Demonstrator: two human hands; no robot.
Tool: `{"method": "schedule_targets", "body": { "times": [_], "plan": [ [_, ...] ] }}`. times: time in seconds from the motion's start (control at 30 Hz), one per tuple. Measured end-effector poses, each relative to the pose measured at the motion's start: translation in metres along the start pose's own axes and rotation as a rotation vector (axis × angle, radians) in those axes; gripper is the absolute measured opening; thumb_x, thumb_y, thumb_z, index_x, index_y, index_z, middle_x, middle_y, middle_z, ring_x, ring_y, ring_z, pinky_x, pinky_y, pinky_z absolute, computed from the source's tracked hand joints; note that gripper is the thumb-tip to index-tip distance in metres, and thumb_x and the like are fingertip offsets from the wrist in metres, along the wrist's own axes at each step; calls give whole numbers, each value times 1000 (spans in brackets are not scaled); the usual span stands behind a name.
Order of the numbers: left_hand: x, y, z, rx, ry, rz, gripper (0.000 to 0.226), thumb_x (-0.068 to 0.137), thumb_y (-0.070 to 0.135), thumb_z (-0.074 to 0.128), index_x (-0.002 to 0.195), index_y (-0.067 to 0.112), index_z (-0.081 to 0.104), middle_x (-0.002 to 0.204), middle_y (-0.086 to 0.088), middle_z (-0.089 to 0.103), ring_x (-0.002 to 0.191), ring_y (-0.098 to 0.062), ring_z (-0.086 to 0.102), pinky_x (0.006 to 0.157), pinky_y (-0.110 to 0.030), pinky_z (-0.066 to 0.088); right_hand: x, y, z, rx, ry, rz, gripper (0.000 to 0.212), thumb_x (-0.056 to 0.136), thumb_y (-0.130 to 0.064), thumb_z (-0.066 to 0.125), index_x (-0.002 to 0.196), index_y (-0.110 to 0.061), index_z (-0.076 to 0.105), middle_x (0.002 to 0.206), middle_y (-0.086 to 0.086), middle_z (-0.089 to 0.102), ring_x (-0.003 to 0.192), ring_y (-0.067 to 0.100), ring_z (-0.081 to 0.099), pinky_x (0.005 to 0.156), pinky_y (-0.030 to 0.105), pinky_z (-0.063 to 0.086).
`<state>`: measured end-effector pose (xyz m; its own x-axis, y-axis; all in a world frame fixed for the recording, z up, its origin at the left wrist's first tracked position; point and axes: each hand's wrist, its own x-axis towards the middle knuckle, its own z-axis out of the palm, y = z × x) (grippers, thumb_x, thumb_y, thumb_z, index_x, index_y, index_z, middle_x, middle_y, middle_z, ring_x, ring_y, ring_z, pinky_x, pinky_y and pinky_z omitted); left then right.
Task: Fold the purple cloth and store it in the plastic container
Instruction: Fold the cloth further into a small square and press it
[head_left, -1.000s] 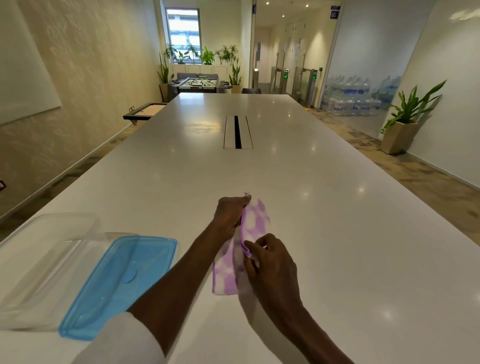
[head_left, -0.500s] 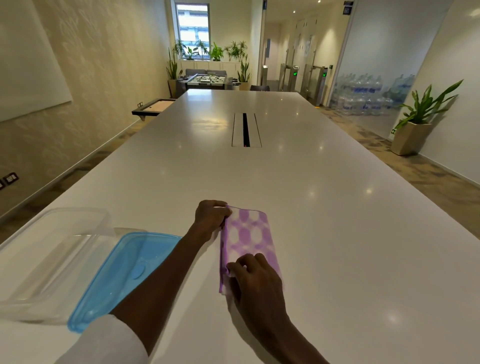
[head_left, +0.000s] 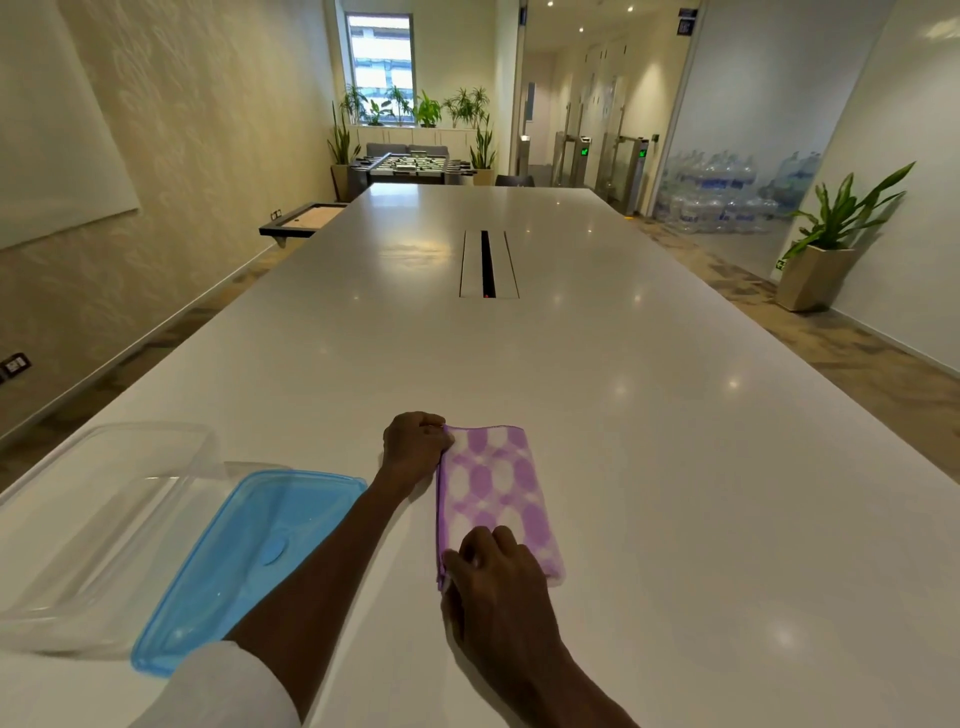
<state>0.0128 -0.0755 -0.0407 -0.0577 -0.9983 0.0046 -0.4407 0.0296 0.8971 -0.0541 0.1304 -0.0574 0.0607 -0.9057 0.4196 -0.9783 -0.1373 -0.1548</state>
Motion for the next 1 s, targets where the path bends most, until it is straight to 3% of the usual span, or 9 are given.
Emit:
{"method": "schedule_targets", "body": {
  "times": [0.23, 0.37, 0.43, 0.5, 0.57, 0.67, 0.77, 0.83, 1.0],
  "plan": [
    [-8, 3, 4, 146, 77, 133, 37, 82, 8, 68, 119, 2, 63, 114, -14, 69, 104, -27, 65, 93, -32, 48, 2, -4, -10, 109, -70, 133, 27, 85, -37, 57, 78, -16, 72, 81, -3, 70, 72, 15, 60, 62, 30, 55],
    [-20, 14, 13, 178, 149, 334, 32, 88, 0, 58, 119, 5, 63, 118, -13, 67, 109, -24, 63, 96, -34, 51, 23, 9, -23, 132, 130, 130, 11, 80, -20, 69, 79, -10, 73, 82, 7, 72, 76, 23, 68, 66, 31, 59],
    [-25, 20, 21, 170, 97, 432, 31, 89, -6, 50, 114, 4, 67, 116, -13, 70, 108, -24, 65, 97, -28, 50, 36, 18, -20, 120, 186, 131, 17, 83, -16, 67, 94, -5, 73, 95, 15, 73, 88, 31, 69, 76, 37, 59],
    [-27, 24, 30, 159, 17, 458, 34, 91, -8, 44, 111, 3, 69, 114, -14, 71, 107, -24, 66, 92, -19, 45, 47, 26, -11, 125, 59, 186, 42, 96, -26, 52, 129, -1, 58, 133, 23, 58, 125, 37, 55, 107, 44, 43],
    [-28, 24, 36, 111, -64, 421, 35, 93, -5, 41, 113, 4, 69, 115, -13, 71, 109, -23, 65, 93, -16, 43, 50, 34, 3, 104, -113, 263, 64, 101, -42, 34, 152, -5, 23, 160, 20, 20, 149, 34, 16, 124, 44, 10],
    [-27, 17, 41, 33, -169, 339, 35, 97, 4, 40, 120, 8, 66, 124, -8, 67, 117, -20, 60, 104, -26, 44, 45, 38, 22, 50, -217, 298, 87, 93, -67, 24, 156, -10, 3, 161, 23, -5, 150, 40, -5, 121, 50, -3],
    [-28, 7, 44, 19, -279, 310, 35, 100, 12, 40, 128, 13, 61, 135, -4, 61, 128, -15, 53, 105, -20, 37, 37, 37, 31, 32, -193, 311, 102, 83, -80, 14, 153, -7, 22, 158, 29, 10, 144, 51, 13, 116, 63, 13],
    [-27, 2, 46, 40, -370, 320, 36, 102, 16, 40, 135, 16, 55, 143, -2, 54, 138, -15, 42, 114, -26, 32, 35, 38, 34, 18, -195, 305, 105, 80, -83, 19, 152, -7, 26, 157, 30, 14, 143, 51, 16, 113, 65, 16],
    [-23, -4, 52, 428, -490, 482, 46, 104, 33, 30, 149, 24, 33, 160, 4, 25, 150, -13, 8, 122, -40, 16, 33, 46, 41, -4, -228, 273, 111, 75, -87, 24, 156, -14, 6, 160, 20, -10, 148, 42, -10, 113, 59, -14]
  ]
}}
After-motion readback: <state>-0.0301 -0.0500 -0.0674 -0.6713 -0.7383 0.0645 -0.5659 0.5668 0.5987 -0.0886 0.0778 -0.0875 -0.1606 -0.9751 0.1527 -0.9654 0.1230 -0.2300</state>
